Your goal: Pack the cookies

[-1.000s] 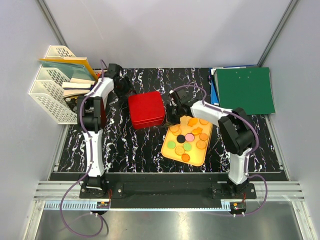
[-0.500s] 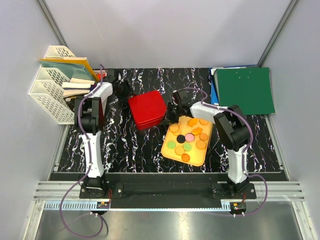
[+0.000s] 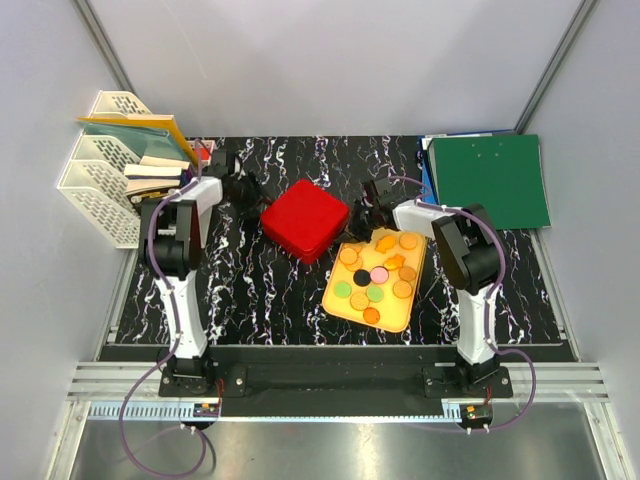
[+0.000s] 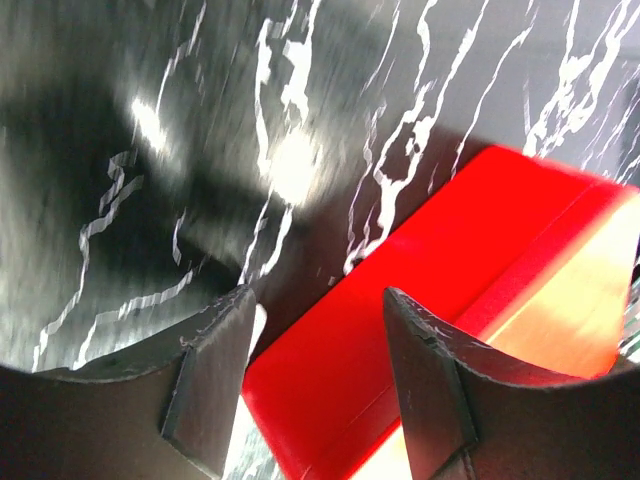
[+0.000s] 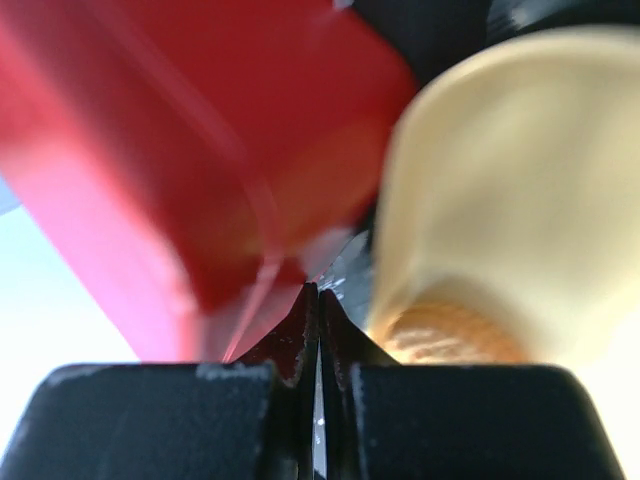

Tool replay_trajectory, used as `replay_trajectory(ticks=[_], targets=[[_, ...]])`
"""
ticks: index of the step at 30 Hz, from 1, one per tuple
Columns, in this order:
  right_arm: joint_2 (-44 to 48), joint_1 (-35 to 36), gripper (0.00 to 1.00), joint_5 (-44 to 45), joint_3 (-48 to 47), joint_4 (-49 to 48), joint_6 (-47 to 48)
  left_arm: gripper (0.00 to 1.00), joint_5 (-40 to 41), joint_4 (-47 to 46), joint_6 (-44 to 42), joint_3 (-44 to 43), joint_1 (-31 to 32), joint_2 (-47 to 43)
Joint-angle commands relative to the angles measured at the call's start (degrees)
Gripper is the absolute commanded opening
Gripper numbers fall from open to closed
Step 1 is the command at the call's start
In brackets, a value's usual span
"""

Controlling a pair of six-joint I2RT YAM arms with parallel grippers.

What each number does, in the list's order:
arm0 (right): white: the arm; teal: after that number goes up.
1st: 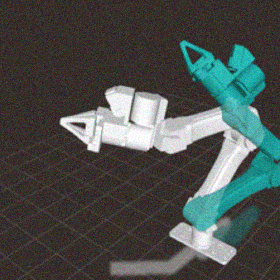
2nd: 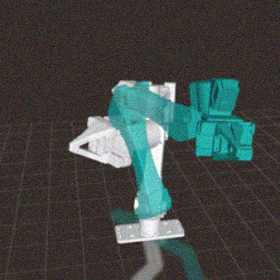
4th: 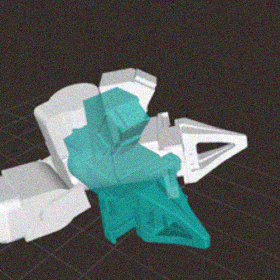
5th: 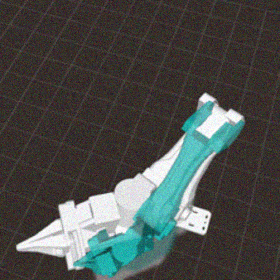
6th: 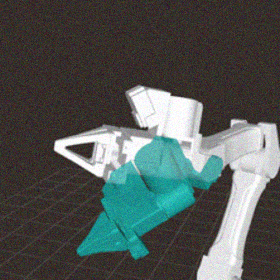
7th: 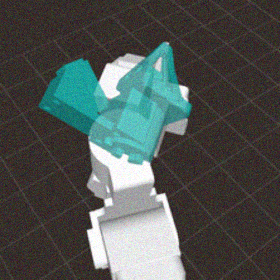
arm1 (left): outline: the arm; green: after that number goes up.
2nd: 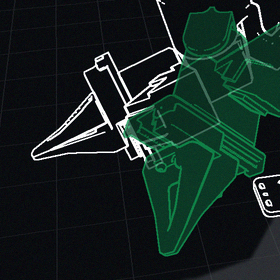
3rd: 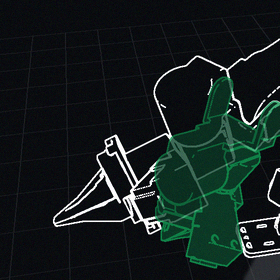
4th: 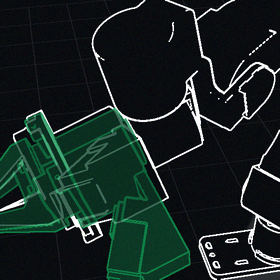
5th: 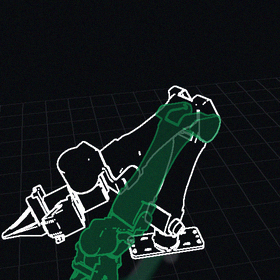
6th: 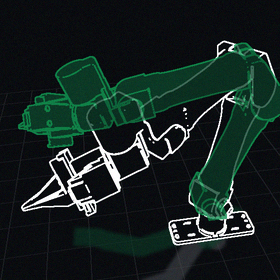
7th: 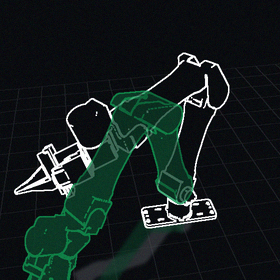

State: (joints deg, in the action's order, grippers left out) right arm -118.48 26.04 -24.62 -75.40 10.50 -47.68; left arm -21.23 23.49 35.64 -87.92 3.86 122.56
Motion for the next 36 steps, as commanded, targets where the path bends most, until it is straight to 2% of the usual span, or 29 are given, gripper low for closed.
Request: replay_trajectory(ticks=[1, 11, 16, 21, 25, 30, 32, 36], targets=[[-1.8, -1.2, 0.00, 0.1, -3.0, -2.7, -0.5, 0.60, -0.2, -0.2, 0.1, 6.3, 0.8, -5.0], [-7.4, -2.6, 0.00, -1.7, -11.7, -1.0, -0.2, 0.60, 2.1, -3.0, 2.2, 17.4, 1.6, -14.5], [-9.1, -2.6, 0.00, -2.2, -14.7, 0.7, 0.5, 0.60, 4.5, -2.7, 2.8, 19.5, 1.8, -17.4], [-4.7, -3.9, 0.00, 2.8, -13.2, 3.6, 1.2, 0.65, 8.6, 0.2, 3.5, 18.4, -0.2, -19.5], [1.0, -5.4, 0.01, 12.4, -11.7, 8.0, 1.4, 0.68, 14.4, 3.1, 5.2, 15.9, -2.1, -21.3], [7.2, -5.7, 0.00, 11.4, -11.4, 6.2, 2.9, 0.69, 18.2, 4.1, 7.9, 13.0, -2.9, -24.8], [7.6, -5.7, 0.01, 8.7, -12.3, 5.5, 3.0, 0.69, 16.3, 2.6, 9.4, 13.0, -2.7, -26.4], [6.9, -5.7, 0.01, 3.8, -12.9, 4.4, 2.7, 0.67, 6.8, -3.5, 10.6, 11.7, -0.4, -26.0]])
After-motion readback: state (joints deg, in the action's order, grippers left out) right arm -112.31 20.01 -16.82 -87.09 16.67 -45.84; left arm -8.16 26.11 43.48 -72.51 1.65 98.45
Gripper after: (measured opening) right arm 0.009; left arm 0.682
